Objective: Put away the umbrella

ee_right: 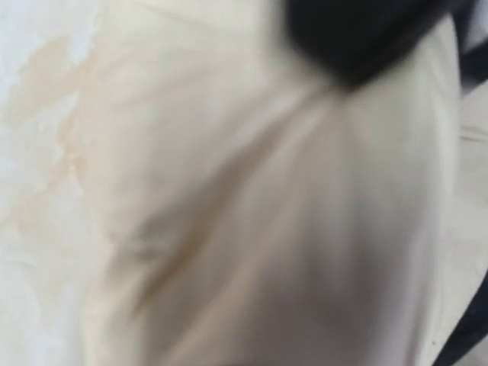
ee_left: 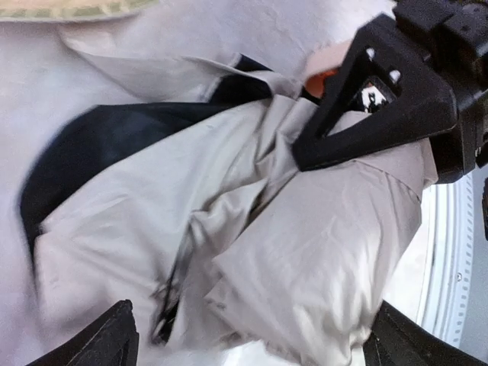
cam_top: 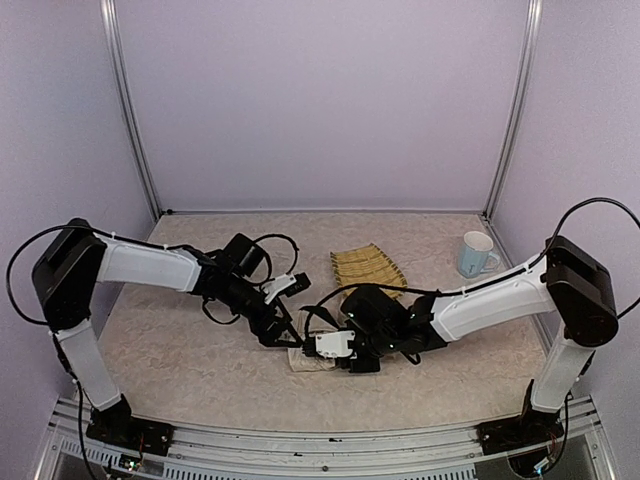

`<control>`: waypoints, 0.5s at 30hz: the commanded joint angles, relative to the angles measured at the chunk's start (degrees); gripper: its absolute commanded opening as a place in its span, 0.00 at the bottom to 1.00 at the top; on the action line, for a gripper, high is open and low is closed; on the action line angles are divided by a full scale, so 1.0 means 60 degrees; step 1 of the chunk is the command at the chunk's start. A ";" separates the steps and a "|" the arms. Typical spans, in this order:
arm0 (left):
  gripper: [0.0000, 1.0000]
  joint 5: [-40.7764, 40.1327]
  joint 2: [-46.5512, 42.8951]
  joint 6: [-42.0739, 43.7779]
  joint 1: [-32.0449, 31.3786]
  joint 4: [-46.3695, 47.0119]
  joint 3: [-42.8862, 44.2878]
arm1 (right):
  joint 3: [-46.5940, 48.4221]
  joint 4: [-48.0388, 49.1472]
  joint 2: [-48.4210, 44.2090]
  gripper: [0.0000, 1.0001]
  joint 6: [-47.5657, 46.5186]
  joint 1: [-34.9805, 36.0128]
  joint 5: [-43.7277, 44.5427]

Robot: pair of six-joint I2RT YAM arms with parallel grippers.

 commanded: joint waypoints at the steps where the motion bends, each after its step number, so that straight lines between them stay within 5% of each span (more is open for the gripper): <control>1: 0.99 -0.2766 -0.2117 -0.0987 0.0367 0.2774 -0.1074 | -0.0034 -0.2278 0.0203 0.16 0.0729 0.0004 -0.1154; 4: 0.99 -0.5385 -0.3422 -0.1010 0.0214 0.3775 -0.1946 | 0.0277 -0.2996 0.0452 0.16 0.0876 -0.0091 -0.1824; 7: 0.99 -0.6065 -0.5192 -0.0658 0.0048 0.5477 -0.3325 | 0.0615 -0.3619 0.0785 0.16 0.1051 -0.0238 -0.2237; 11: 0.99 -0.4430 -0.7113 0.0037 -0.0039 0.7871 -0.5464 | 0.1037 -0.4338 0.1214 0.16 0.1317 -0.0754 -0.3039; 15: 0.99 -0.3271 -0.7454 0.1046 -0.0707 0.7707 -0.5978 | 0.1607 -0.5157 0.1805 0.18 0.1560 -0.1460 -0.4488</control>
